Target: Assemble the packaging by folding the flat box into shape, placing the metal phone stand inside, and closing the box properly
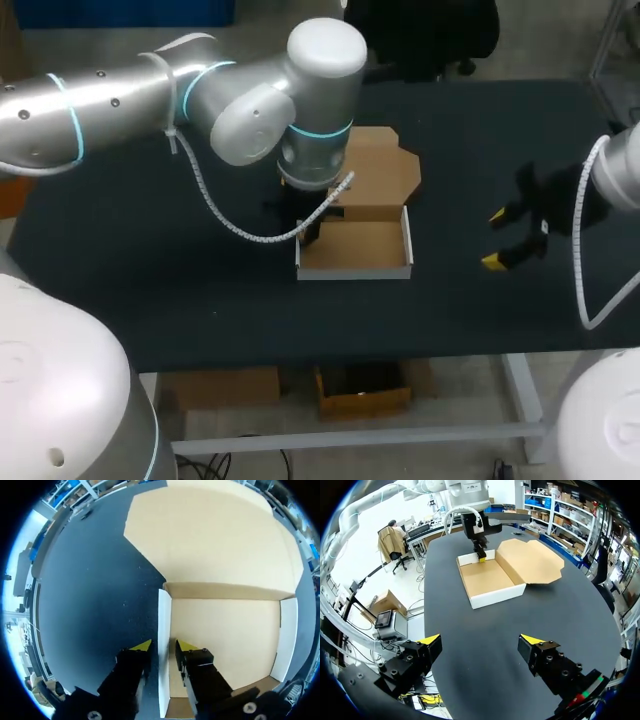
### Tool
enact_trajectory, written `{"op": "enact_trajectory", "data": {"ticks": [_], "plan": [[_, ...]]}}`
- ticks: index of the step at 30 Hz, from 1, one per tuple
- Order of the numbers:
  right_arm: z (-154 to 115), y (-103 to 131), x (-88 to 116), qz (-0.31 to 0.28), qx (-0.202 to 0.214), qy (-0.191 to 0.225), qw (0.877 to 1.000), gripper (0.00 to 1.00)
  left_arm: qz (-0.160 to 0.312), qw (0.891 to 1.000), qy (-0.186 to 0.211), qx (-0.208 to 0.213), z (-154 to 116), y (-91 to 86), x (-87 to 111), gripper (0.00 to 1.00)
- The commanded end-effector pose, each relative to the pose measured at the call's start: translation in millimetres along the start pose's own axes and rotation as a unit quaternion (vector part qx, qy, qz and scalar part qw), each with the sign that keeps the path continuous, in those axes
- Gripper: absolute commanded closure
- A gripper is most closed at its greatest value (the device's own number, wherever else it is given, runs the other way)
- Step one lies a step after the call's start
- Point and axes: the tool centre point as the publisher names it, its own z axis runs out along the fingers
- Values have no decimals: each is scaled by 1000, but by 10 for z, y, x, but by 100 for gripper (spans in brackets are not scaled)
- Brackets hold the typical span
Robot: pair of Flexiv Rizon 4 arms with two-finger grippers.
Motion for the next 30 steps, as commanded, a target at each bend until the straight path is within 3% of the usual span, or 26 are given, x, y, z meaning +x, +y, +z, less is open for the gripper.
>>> {"op": "enact_trajectory", "data": {"ticks": [1,2,4,6,12,20,25,30], "plan": [[11,-1,-17,1,0,3,1000,0,4,999,50,14,-78,77,-52,55],[11,-1,-16,2,1,3,1000,0,7,998,55,17,-99,84,-47,52],[12,-2,-17,3,2,3,1000,0,15,997,72,23,-144,98,-39,35],[11,-3,-17,4,3,2,1000,0,21,996,84,29,-191,112,-35,31],[-8,-24,-21,8,4,-2,1000,0,56,987,140,53,-365,165,-91,0],[-77,-23,-27,11,1,-11,1000,0,120,965,220,81,-665,247,-257,0],[-88,-12,-20,10,-5,-11,1000,0,190,938,274,99,-836,297,-380,0],[-122,-17,11,17,-5,-13,1000,0,223,923,296,103,-976,332,-562,0]]}}
